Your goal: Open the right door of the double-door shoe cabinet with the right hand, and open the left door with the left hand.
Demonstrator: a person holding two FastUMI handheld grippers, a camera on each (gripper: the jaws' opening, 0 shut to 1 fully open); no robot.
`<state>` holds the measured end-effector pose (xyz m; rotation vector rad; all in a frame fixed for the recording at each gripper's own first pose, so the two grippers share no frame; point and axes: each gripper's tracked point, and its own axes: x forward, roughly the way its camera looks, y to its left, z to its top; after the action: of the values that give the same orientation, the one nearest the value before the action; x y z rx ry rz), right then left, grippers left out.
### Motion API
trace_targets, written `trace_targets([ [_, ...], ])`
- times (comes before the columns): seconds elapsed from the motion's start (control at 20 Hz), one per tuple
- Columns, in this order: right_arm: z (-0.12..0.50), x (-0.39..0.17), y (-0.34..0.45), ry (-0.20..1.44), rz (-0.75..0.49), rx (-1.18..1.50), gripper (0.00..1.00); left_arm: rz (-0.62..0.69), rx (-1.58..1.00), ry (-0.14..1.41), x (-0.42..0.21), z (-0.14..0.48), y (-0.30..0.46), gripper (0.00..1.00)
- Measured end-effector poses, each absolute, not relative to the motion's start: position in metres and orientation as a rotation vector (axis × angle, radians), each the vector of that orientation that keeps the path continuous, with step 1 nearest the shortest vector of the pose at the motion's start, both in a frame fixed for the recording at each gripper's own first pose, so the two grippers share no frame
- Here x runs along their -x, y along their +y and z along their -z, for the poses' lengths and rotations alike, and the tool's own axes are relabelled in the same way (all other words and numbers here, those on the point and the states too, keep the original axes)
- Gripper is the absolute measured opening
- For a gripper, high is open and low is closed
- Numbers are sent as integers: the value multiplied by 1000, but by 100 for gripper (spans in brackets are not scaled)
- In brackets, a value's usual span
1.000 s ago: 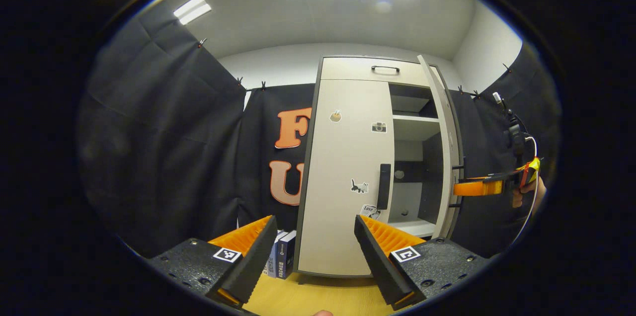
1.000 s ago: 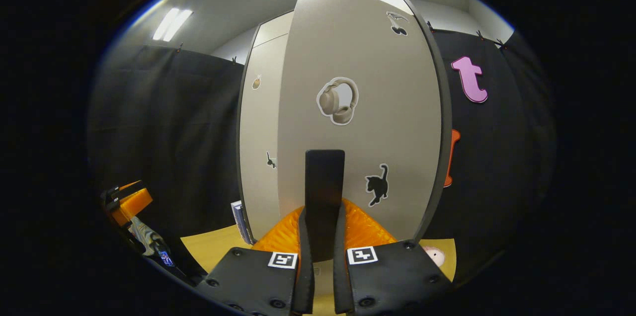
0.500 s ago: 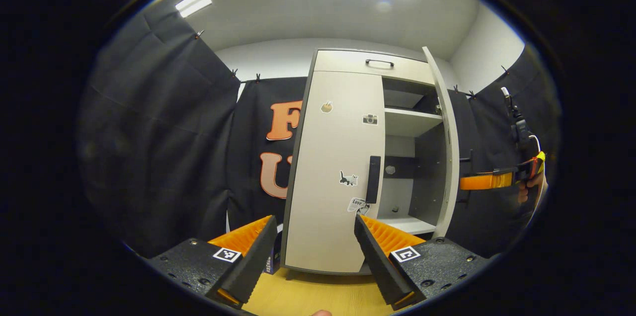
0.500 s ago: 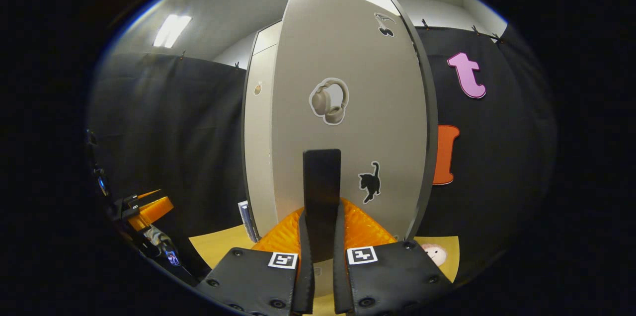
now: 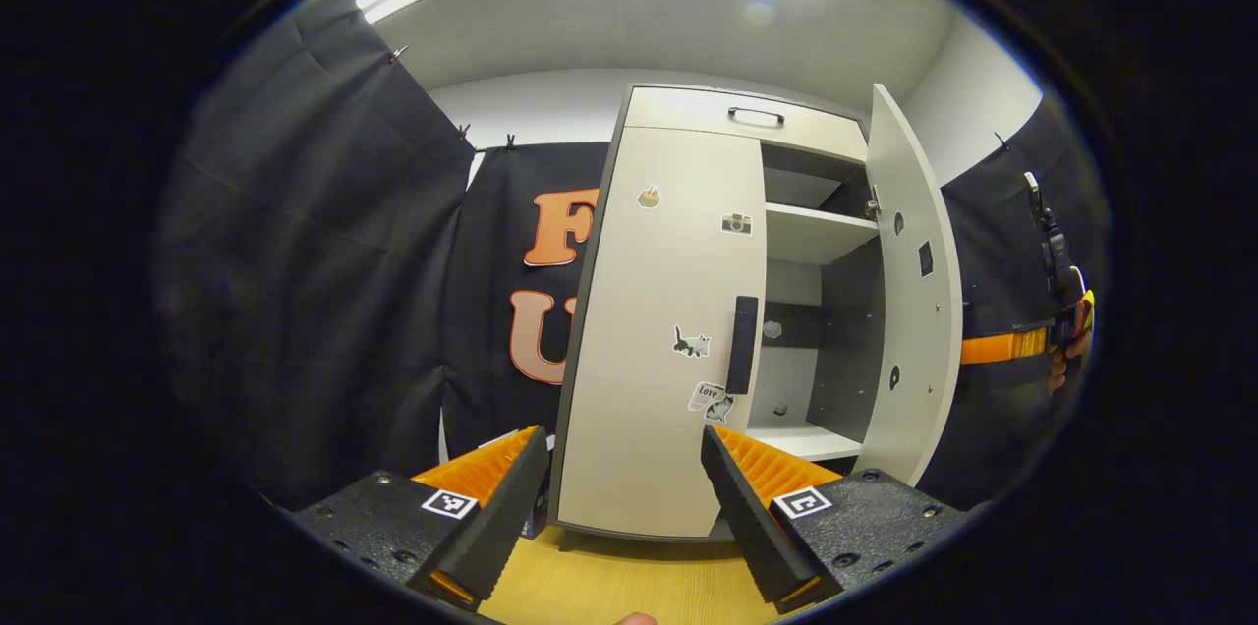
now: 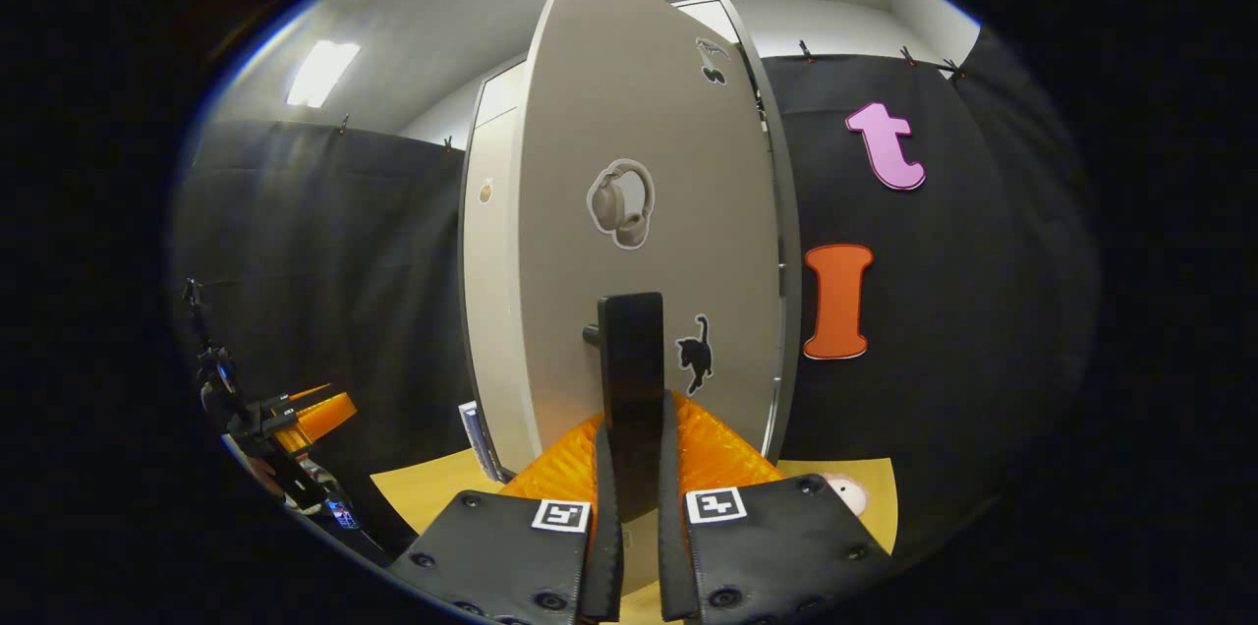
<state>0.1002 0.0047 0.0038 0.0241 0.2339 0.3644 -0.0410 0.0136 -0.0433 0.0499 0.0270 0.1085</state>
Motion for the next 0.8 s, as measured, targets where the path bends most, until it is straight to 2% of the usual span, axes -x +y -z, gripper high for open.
trace_targets([
  [0.45, -8, -106, -21, 184, -226, -40, 21, -31, -30, 33, 29, 49, -13, 94],
  [0.8, -8, -105, -31, 190, -204, -18, 21, -18, -18, 61, 31, 59, -20, 94],
])
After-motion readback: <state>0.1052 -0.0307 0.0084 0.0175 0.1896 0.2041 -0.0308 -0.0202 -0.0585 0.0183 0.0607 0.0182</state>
